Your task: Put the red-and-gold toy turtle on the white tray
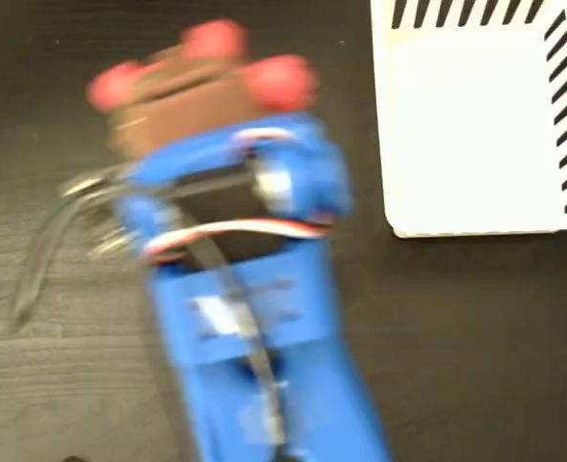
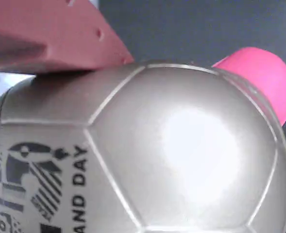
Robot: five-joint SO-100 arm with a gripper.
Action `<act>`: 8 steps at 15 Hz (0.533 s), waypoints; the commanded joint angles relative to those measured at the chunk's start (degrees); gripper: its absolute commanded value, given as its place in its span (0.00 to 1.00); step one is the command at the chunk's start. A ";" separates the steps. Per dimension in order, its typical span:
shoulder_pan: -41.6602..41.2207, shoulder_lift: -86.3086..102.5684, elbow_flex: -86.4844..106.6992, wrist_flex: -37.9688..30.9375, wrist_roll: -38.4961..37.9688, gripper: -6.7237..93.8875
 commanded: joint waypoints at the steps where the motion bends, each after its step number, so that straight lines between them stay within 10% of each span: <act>1: 9.40 -0.97 -6.24 -1.76 4.31 0.07; 8: 22.15 -26.89 -30.50 -1.85 24.43 0.07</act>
